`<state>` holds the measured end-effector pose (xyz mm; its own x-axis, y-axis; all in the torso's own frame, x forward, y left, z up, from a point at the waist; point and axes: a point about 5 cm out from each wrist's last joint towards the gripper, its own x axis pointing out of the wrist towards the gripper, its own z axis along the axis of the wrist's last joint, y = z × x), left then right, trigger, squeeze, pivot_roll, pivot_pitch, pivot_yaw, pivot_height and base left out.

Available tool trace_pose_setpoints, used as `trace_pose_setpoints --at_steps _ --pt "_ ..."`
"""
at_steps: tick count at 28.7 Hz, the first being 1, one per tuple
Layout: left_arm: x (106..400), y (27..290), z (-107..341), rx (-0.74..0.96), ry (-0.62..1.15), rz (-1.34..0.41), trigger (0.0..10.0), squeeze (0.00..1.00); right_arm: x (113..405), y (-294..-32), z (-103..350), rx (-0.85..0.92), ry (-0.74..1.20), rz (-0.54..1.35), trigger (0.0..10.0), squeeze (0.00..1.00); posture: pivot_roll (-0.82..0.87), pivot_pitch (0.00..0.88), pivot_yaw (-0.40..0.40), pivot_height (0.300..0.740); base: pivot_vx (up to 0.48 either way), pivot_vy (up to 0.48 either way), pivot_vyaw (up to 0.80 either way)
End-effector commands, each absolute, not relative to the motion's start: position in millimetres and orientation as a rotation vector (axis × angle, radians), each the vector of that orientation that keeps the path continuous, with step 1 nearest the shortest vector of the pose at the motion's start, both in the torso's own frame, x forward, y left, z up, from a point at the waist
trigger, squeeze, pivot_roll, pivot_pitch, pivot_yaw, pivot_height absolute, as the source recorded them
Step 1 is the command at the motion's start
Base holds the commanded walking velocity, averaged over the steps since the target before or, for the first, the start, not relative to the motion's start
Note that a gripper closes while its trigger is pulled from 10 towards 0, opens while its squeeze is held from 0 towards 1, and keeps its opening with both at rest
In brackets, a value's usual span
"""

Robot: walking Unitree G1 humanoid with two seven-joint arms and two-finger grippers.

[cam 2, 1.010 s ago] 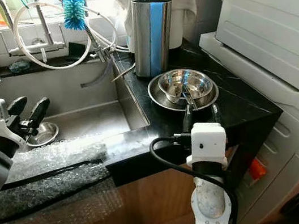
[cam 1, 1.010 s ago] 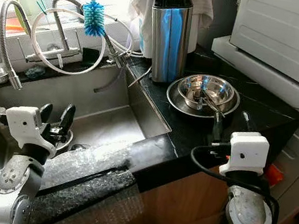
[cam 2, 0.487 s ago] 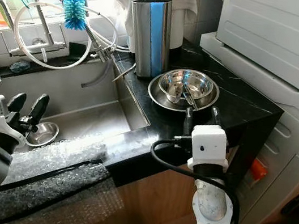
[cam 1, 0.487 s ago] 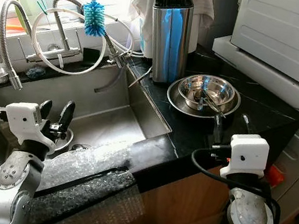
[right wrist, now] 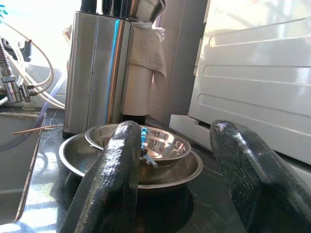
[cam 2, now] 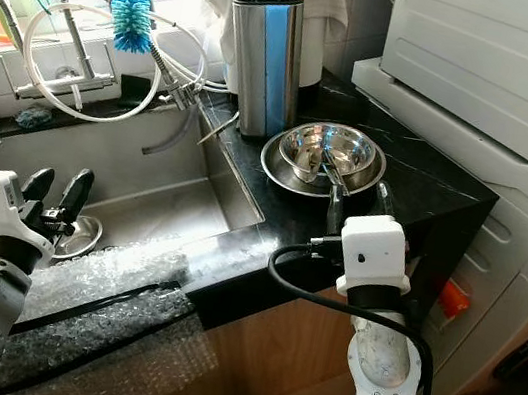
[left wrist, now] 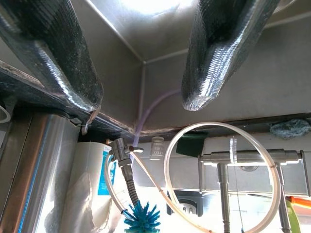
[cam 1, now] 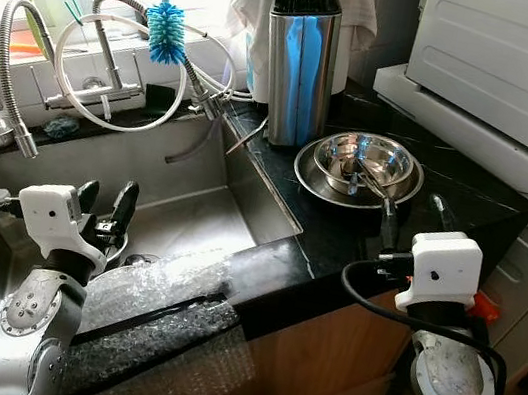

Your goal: Kitchen organization

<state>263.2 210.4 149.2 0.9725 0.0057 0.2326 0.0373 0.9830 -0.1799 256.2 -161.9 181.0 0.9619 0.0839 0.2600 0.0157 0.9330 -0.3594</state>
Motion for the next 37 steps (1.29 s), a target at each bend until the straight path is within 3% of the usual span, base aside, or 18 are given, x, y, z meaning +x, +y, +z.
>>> trace_pose_setpoints --at_steps 1,21,37 --pt "264 215 151 -0.159 -0.242 -0.001 10.0 0.00 255 -158 184 -0.354 -0.289 0.046 10.0 0.00 -0.17 0.000 0.147 0.740 0.000 0.000 0.00" --pt "264 206 151 -0.164 -0.242 -0.034 10.0 0.00 268 -180 174 -0.380 -0.226 0.010 10.0 0.00 -0.16 0.000 0.149 0.740 0.000 0.000 0.00" --pt "264 208 153 -0.163 -0.252 -0.038 10.0 0.00 268 -156 186 -0.346 -0.317 0.153 10.0 0.00 -0.15 0.000 0.158 0.740 0.000 0.000 0.00"
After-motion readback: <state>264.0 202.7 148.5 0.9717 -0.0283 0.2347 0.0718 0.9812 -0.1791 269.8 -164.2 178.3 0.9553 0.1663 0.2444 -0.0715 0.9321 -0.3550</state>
